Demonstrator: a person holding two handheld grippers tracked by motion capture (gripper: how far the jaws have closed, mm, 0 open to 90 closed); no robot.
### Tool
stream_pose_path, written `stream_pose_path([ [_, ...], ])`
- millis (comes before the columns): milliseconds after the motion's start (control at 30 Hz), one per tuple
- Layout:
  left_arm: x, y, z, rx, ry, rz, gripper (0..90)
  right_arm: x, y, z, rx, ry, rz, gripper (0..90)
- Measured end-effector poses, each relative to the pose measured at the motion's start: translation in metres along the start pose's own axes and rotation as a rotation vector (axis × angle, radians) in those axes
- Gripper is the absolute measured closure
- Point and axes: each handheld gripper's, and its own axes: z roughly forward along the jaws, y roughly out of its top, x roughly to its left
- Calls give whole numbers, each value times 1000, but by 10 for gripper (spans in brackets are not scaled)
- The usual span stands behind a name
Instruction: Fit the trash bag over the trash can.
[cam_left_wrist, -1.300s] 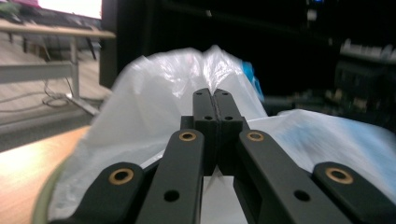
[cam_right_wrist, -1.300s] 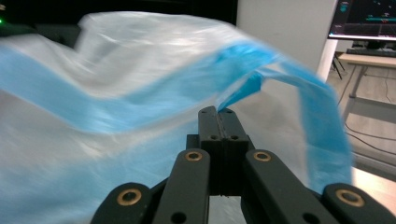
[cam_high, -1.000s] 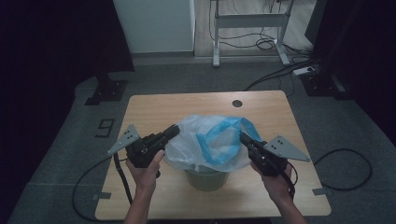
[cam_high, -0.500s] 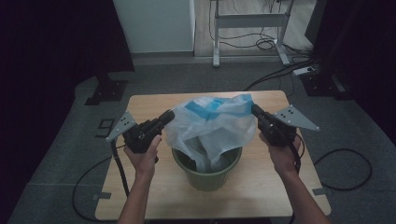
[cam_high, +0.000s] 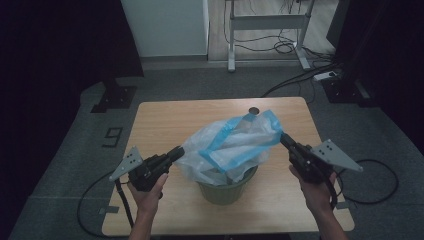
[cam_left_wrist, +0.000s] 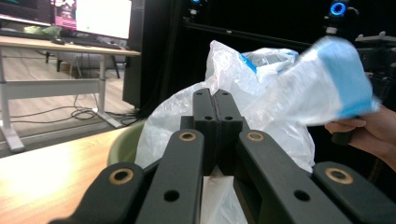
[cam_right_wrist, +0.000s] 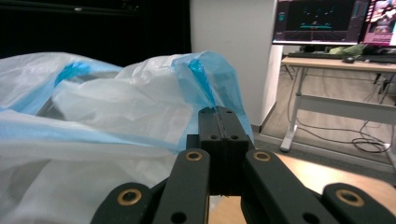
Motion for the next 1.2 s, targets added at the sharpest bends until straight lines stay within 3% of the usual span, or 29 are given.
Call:
stream_pose_path([
  [300, -8, -31, -24, 1, -36, -13, 898, 15, -43, -34, 45, 60, 25, 888],
  [533, -6, -58, -28, 57, -37, -37, 898, 19, -77, -45, 108, 88, 70, 888],
  [800, -4, -73, -23, 119, -19, -44, 897, 27, -105, -37, 185, 121, 76, 889],
  [1033, -1, -79, -12, 183, 9, -61, 882, 34, -116, -22, 253, 132, 64, 889],
  [1133, -4, -74, -14, 179, 21, -51, 797, 34, -117, -16, 280, 124, 59, 888],
  [1200, -7, -68, -19, 163, 28, -38, 691, 33, -117, -14, 283, 117, 60, 888],
])
